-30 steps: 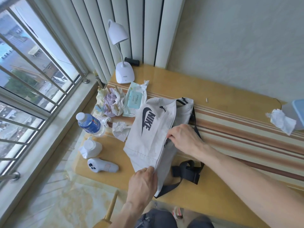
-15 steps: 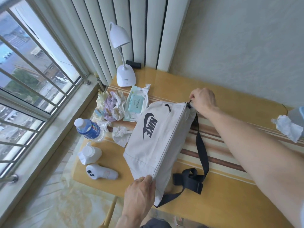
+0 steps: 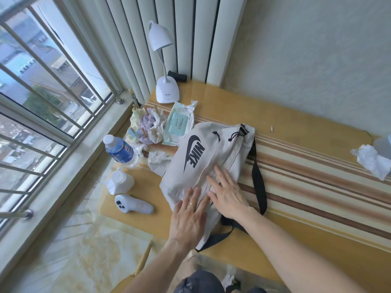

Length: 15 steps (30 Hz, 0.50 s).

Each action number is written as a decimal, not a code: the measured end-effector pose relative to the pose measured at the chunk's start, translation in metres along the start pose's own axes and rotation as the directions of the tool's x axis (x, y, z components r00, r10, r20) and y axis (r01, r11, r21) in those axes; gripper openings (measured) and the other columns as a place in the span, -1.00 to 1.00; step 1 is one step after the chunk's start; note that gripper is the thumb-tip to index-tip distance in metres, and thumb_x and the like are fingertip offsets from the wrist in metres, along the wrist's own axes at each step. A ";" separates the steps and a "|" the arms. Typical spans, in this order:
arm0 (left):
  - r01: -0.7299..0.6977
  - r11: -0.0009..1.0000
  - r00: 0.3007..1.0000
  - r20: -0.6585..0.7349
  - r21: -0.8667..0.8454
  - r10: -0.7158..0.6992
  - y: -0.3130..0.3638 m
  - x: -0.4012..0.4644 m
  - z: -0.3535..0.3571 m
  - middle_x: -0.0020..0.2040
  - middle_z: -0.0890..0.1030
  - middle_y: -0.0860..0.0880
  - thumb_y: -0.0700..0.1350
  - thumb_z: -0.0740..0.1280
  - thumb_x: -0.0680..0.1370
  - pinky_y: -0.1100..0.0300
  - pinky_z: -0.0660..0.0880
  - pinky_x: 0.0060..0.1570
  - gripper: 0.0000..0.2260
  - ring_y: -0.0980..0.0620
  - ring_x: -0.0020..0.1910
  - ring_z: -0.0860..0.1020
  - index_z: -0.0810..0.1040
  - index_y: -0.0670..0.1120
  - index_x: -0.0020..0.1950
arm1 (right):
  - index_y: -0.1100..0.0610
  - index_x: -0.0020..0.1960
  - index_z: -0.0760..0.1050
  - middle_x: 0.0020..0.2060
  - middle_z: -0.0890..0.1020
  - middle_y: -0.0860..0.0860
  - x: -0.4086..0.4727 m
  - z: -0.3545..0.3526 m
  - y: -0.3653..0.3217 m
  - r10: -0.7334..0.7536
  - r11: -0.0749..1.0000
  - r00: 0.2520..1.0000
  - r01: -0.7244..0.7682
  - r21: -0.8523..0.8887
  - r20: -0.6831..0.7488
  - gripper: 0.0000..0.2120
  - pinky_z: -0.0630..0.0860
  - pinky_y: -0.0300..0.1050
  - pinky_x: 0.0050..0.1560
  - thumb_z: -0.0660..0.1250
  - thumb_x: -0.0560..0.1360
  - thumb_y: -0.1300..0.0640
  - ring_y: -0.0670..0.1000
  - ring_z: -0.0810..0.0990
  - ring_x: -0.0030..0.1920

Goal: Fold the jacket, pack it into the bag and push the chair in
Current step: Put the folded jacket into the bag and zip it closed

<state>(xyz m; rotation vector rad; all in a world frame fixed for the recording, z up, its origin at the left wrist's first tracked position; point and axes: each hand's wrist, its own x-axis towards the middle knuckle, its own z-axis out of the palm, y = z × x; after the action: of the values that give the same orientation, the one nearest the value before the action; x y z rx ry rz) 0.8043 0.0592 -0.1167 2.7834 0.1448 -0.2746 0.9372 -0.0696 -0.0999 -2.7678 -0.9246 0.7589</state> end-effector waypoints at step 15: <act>0.374 0.925 0.927 0.043 -0.070 -0.371 0.053 -0.136 -0.006 0.44 0.47 0.00 0.07 0.11 0.67 -0.02 0.44 0.22 -0.62 -0.14 0.33 0.49 0.36 0.09 0.49 | -0.04 0.64 0.04 0.66 0.03 0.05 -0.187 0.007 0.011 -0.002 0.972 1.000 0.000 0.236 0.010 -0.40 0.07 0.04 0.57 0.06 0.67 -0.19 0.12 0.02 0.63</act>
<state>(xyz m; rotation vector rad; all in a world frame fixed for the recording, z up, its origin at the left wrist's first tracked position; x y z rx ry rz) 0.6799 0.0021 -0.0663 2.6555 0.6681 -0.3919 0.8107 -0.1894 -0.0303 -2.5585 -0.7809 0.8256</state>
